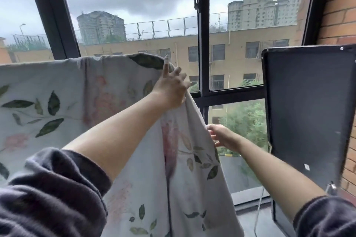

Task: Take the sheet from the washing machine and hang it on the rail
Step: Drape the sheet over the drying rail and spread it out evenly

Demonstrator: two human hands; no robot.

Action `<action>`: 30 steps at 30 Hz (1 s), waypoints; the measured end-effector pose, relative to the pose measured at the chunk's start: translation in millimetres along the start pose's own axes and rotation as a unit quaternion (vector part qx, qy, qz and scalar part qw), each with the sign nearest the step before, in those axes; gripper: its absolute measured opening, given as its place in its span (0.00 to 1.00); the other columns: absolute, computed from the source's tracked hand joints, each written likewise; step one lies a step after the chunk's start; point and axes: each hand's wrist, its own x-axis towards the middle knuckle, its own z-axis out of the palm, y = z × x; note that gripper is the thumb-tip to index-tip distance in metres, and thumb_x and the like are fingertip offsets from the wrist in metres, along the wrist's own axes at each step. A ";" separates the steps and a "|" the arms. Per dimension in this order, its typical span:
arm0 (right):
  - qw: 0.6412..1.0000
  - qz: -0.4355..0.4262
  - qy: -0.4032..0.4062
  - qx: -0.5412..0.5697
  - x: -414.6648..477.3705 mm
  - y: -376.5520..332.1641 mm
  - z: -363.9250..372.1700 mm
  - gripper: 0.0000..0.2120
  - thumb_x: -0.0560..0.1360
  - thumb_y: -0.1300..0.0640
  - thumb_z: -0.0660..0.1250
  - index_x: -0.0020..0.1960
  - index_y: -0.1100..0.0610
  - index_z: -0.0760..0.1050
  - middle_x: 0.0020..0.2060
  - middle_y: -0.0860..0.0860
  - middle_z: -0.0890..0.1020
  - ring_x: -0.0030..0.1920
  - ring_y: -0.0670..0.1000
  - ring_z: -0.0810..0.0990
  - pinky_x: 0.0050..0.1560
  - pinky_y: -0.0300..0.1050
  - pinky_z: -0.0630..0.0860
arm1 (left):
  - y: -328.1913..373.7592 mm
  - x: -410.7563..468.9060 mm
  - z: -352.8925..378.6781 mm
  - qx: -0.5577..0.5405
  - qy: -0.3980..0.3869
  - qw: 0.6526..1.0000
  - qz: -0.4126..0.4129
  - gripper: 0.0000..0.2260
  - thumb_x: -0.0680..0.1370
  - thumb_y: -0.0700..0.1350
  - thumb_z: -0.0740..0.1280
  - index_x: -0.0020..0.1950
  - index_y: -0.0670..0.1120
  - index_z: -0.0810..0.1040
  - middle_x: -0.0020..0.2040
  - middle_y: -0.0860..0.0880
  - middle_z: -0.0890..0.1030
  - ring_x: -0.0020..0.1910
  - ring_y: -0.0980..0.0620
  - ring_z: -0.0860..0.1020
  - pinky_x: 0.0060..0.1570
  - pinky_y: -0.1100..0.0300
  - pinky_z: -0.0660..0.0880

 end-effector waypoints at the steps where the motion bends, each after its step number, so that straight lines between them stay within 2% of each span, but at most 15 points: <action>1: 1.000 0.020 0.001 -0.001 -0.4 13.0 4.8 0.10 0.77 0.56 0.53 0.43 0.52 0.73 0.39 0.51 0.73 0.36 0.50 0.70 0.36 0.42 0.66 | 8.2 -0.6 3.9 0.016 -0.010 0.999 0.026 0.17 0.76 0.54 0.60 0.60 0.47 0.74 0.58 0.47 0.75 0.64 0.43 0.68 0.66 0.32 0.37; 4: 0.995 0.086 -0.034 -0.047 -8.5 51.4 18.3 0.09 0.75 0.57 0.55 0.46 0.51 0.74 0.42 0.52 0.73 0.35 0.49 0.71 0.35 0.40 0.70 | 32.5 -5.3 18.3 0.055 -0.047 0.993 0.096 0.12 0.75 0.48 0.60 0.56 0.47 0.76 0.53 0.47 0.78 0.58 0.44 0.72 0.69 0.35 0.42; 6: 0.987 0.131 -0.063 -0.071 -11.7 75.4 25.3 0.13 0.77 0.57 0.55 0.57 0.53 0.74 0.46 0.51 0.76 0.37 0.49 0.77 0.37 0.40 0.73 | 49.3 -8.9 27.5 0.052 -0.080 0.987 0.129 0.11 0.75 0.41 0.59 0.56 0.46 0.75 0.54 0.47 0.78 0.56 0.45 0.73 0.70 0.40 0.50; 8: 0.982 0.161 -0.074 -0.064 -11.3 100.8 32.4 0.17 0.77 0.58 0.55 0.65 0.52 0.69 0.51 0.51 0.76 0.40 0.50 0.80 0.38 0.40 0.74 | 66.9 -14.1 34.2 0.033 -0.110 0.981 0.154 0.12 0.76 0.38 0.58 0.58 0.45 0.74 0.57 0.47 0.77 0.57 0.45 0.73 0.68 0.44 0.55; 10: 0.976 0.192 -0.076 -0.062 -9.0 124.0 36.7 0.18 0.77 0.58 0.55 0.66 0.49 0.66 0.55 0.52 0.75 0.44 0.51 0.78 0.39 0.41 0.75 | 84.8 -19.4 40.8 0.014 -0.130 0.977 0.169 0.12 0.77 0.37 0.57 0.59 0.44 0.72 0.58 0.46 0.76 0.58 0.45 0.73 0.65 0.47 0.58; 12: 0.972 0.210 -0.090 -0.056 -7.4 141.4 41.1 0.16 0.75 0.56 0.56 0.62 0.48 0.68 0.52 0.51 0.74 0.41 0.50 0.74 0.41 0.42 0.74 | 97.0 -23.7 47.3 0.012 -0.134 0.973 0.185 0.13 0.77 0.37 0.58 0.60 0.44 0.71 0.57 0.44 0.76 0.57 0.45 0.73 0.63 0.48 0.61; 14: 0.973 0.214 -0.088 -0.022 -4.2 154.2 45.7 0.08 0.71 0.56 0.56 0.48 0.49 0.70 0.44 0.50 0.71 0.36 0.49 0.69 0.43 0.44 0.70 | 102.1 -25.1 49.0 0.009 -0.144 0.969 0.199 0.16 0.76 0.36 0.59 0.63 0.45 0.69 0.57 0.44 0.75 0.56 0.44 0.73 0.62 0.48 0.62; 15: 0.975 0.208 -0.076 0.003 -1.9 158.3 43.8 0.02 0.71 0.56 0.56 0.42 0.50 0.66 0.39 0.49 0.69 0.34 0.48 0.67 0.42 0.44 0.67 | 104.8 -23.5 49.9 -0.001 -0.151 0.969 0.196 0.17 0.75 0.36 0.60 0.64 0.45 0.69 0.57 0.44 0.75 0.56 0.44 0.73 0.62 0.48 0.62; 16: 0.977 0.204 -0.054 0.023 -0.2 160.6 40.4 0.06 0.72 0.57 0.57 0.38 0.51 0.62 0.36 0.49 0.67 0.32 0.48 0.65 0.39 0.43 0.64 | 107.0 -22.9 49.2 -0.017 -0.155 0.969 0.192 0.16 0.75 0.35 0.61 0.62 0.45 0.70 0.55 0.45 0.75 0.55 0.44 0.73 0.61 0.48 0.63; 18: 0.979 0.198 -0.018 0.040 4.2 171.5 37.2 0.12 0.75 0.59 0.58 0.35 0.51 0.59 0.32 0.50 0.63 0.30 0.48 0.60 0.34 0.41 0.58 | 109.4 -26.2 53.5 -0.014 -0.088 0.973 0.213 0.11 0.70 0.34 0.64 0.50 0.45 0.75 0.45 0.47 0.77 0.46 0.46 0.76 0.55 0.51 0.68; 20: 0.968 0.244 -0.047 0.043 5.0 187.5 31.4 0.11 0.74 0.56 0.57 0.34 0.53 0.61 0.30 0.51 0.63 0.28 0.48 0.60 0.31 0.41 0.55 | 114.2 -32.2 56.3 0.001 -0.041 0.974 0.225 0.10 0.66 0.32 0.63 0.38 0.46 0.75 0.34 0.50 0.75 0.34 0.49 0.75 0.46 0.54 0.73; 21: 0.958 0.275 -0.072 0.044 3.8 197.1 30.1 0.09 0.73 0.52 0.56 0.36 0.54 0.65 0.30 0.52 0.67 0.27 0.49 0.63 0.32 0.41 0.57 | 116.9 -36.0 59.4 0.006 -0.034 0.974 0.223 0.11 0.66 0.31 0.60 0.36 0.47 0.74 0.33 0.50 0.74 0.33 0.49 0.74 0.45 0.54 0.74; 24: 0.937 0.319 -0.136 0.042 3.8 224.1 25.8 0.17 0.72 0.43 0.57 0.52 0.54 0.73 0.44 0.55 0.80 0.43 0.51 0.77 0.44 0.48 0.67 | 123.5 -44.8 62.3 0.002 -0.031 0.976 0.215 0.10 0.67 0.31 0.61 0.38 0.47 0.73 0.35 0.50 0.74 0.35 0.48 0.74 0.49 0.53 0.72; 27: 0.929 0.334 -0.150 0.053 4.6 239.6 26.2 0.20 0.75 0.41 0.56 0.59 0.52 0.73 0.57 0.53 0.76 0.58 0.54 0.73 0.60 0.55 0.67 | 131.6 -47.3 66.5 -0.016 -0.083 0.972 0.220 0.11 0.65 0.33 0.66 0.42 0.47 0.71 0.37 0.49 0.73 0.38 0.48 0.73 0.50 0.52 0.68; 30: 0.925 0.343 -0.156 0.057 4.4 249.2 29.2 0.24 0.74 0.38 0.57 0.64 0.50 0.69 0.64 0.53 0.70 0.64 0.57 0.68 0.60 0.58 0.65 | 146.0 -56.3 70.0 -0.037 -0.213 0.939 0.267 0.15 0.66 0.49 0.69 0.50 0.49 0.70 0.43 0.50 0.74 0.44 0.48 0.72 0.53 0.50 0.64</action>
